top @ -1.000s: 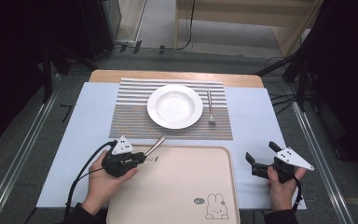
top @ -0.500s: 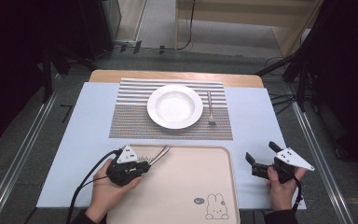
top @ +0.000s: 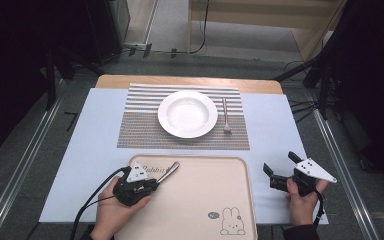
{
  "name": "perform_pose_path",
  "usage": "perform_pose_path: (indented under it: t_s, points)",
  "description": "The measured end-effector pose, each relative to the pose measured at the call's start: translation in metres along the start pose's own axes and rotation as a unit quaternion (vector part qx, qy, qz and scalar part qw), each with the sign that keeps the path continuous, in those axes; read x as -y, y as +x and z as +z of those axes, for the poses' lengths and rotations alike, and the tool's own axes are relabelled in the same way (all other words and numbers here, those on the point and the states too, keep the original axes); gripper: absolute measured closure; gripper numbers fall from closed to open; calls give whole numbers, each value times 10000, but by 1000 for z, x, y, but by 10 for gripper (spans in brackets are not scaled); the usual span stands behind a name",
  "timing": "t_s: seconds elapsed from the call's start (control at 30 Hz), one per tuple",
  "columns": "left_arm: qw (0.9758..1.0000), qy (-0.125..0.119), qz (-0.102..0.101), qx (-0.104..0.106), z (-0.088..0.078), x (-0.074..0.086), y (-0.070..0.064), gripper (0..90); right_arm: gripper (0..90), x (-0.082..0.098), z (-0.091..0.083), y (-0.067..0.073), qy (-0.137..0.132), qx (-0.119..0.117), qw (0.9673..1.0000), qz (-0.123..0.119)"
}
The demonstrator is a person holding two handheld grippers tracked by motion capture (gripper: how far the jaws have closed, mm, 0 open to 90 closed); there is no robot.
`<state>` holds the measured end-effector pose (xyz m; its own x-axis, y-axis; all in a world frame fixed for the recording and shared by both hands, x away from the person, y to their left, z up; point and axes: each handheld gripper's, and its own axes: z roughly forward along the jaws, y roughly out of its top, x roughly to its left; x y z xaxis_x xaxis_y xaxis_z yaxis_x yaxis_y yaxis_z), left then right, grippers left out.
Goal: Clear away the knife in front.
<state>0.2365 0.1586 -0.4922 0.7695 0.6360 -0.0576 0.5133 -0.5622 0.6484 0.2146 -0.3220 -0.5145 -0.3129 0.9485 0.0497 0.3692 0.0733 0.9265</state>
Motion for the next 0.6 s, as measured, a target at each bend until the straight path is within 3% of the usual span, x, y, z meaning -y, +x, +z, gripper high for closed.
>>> perform_pose_path:
  t_s: [0.17,0.47,0.6]
  points:
    - [9999,109,-14,-15,-1,3,-3,797,0,0,0,0,21,18,10000,10]
    - [10000,81,-20,-50,1,2,-7,794,0,0,1,1,38,30,10000,-3]
    - [9998,-114,-164,64,-2,1,-4,752,0,0,1,1,40,30,10000,-12]
